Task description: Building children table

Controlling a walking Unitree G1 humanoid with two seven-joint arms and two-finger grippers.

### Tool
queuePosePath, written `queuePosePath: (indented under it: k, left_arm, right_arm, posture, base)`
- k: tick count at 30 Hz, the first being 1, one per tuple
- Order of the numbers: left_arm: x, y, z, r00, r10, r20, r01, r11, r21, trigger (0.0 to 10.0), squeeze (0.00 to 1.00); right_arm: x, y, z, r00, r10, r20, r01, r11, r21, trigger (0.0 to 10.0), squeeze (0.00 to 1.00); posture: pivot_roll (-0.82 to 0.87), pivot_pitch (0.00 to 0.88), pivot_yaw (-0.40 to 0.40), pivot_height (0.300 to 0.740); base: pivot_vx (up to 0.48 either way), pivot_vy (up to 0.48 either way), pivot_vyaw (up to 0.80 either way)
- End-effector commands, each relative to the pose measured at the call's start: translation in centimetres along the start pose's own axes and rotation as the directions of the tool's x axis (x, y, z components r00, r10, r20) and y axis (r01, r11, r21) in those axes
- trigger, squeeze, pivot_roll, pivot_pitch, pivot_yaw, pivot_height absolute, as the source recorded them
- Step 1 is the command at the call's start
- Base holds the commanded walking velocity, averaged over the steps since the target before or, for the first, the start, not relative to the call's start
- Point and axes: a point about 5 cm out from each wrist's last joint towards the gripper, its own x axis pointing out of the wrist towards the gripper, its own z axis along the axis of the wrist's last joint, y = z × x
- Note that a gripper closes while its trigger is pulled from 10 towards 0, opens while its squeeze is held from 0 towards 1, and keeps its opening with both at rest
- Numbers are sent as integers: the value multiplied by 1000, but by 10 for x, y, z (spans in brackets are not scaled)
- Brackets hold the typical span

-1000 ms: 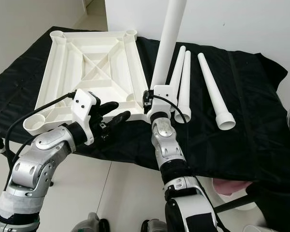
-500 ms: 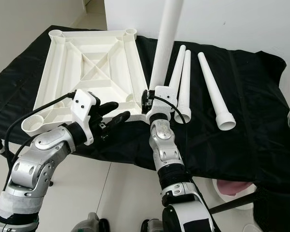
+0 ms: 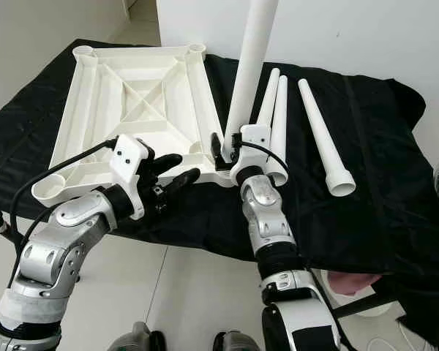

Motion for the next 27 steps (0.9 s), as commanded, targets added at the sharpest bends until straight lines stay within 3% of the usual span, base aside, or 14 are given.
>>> queuePosePath:
  k: [1,2,4,6,15,16,17,18,27]
  left_arm:
    - [2,1,-1,999,32,-8,-32,999,-2,10000,0]
    - [2,1,-1,999,32,-8,-32,999,-2,10000,0]
    - [3,1,-1,999,32,-10,-32,999,2,10000,0]
    - [4,1,-1,999,32,-11,-31,999,3,10000,0]
    - [4,0,0,1000,27,-12,-27,1000,8,10000,0]
    - [4,0,0,1000,26,-12,-26,1000,9,10000,0]
    - [4,0,0,1000,26,-12,-26,1000,9,10000,0]
    - [5,1,1,1000,25,-11,-25,1000,11,10000,0]
    - [5,0,1,1000,24,-11,-24,1000,13,10000,0]
  right_arm:
    - [1,3,-4,994,104,-30,-104,994,-11,10000,0]
    - [1,3,-4,994,104,-30,-104,994,-11,10000,0]
    - [1,3,-4,963,263,-60,-266,962,-64,10000,0]
    - [1,1,-6,948,307,-82,-314,946,-79,10000,0]
    - [4,-5,-10,899,411,-154,-430,894,-126,10000,0]
    - [5,-6,-10,899,406,-163,-427,895,-127,2471,0]
    - [5,-6,-10,899,406,-163,-427,895,-127,2471,0]
    - [6,-10,-11,898,404,-176,-427,895,-125,0,0]
    - [3,-14,-13,893,410,-184,-432,896,-103,0,0]
  posture:
    - [-53,84,-4,740]
    - [-53,84,-4,740]
    - [-53,87,-2,740]
    - [-53,87,-2,740]
    - [-45,92,1,740]
    - [-39,94,-1,740]
    - [-39,94,-1,740]
    - [-39,94,-1,740]
    - [-42,99,0,740]
  base:
    - [0,0,0]
    - [0,0,0]
    - [0,0,0]
    - [0,0,0]
    - [0,0,0]
    - [0,0,0]
    - [0,0,0]
    - [0,0,0]
    - [0,0,0]
